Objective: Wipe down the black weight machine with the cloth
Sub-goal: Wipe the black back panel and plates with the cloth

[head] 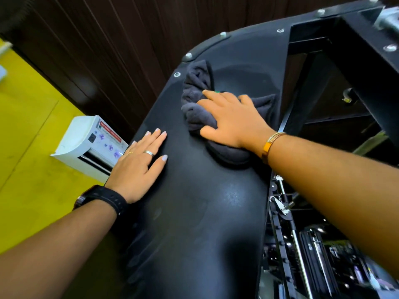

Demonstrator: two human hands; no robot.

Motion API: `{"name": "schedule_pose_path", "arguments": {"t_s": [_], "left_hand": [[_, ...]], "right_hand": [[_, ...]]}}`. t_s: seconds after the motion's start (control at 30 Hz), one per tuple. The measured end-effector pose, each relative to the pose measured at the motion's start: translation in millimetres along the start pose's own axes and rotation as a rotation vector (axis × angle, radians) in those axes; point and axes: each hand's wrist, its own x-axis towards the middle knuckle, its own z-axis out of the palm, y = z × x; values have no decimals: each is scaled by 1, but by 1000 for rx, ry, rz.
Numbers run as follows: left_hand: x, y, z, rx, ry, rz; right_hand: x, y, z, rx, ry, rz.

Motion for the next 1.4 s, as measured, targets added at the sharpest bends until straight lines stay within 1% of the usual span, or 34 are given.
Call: {"name": "schedule_pose_path", "arguments": {"t_s": [0.13, 0.2, 0.3, 0.4, 0.5, 0.6, 0.77, 0.87, 1.03, 1.4], "left_hand": [[0, -2, 1, -6, 2, -1], [0, -3, 2, -11, 2, 2], [0, -7, 4, -12, 4, 6], [1, -9, 5, -32, -2, 11], [0, -10, 5, -62, -14, 13], [1, -8, 3, -77, -24, 5], [-7, -5, 3, -9, -54, 27], [-16, -5, 3, 17, -60, 39], [-39, -4, 2, 59, -75, 76], [-76, -13, -3, 72, -109, 138]], "right_hand": [[8, 0, 5, -27, 30, 117], [9, -2, 9, -48, 54, 207], [6, -11, 11, -69, 44, 353], [0, -19, 10, -64, 39, 419], [-11, -26, 9, -76, 48, 419], [-23, -34, 8, -94, 56, 380], [-38, -47, 7, -79, 32, 353], [-49, -54, 6, -96, 48, 344], [-68, -69, 5, -67, 54, 369], [-107, -115, 3, -88, 33, 366]]}}
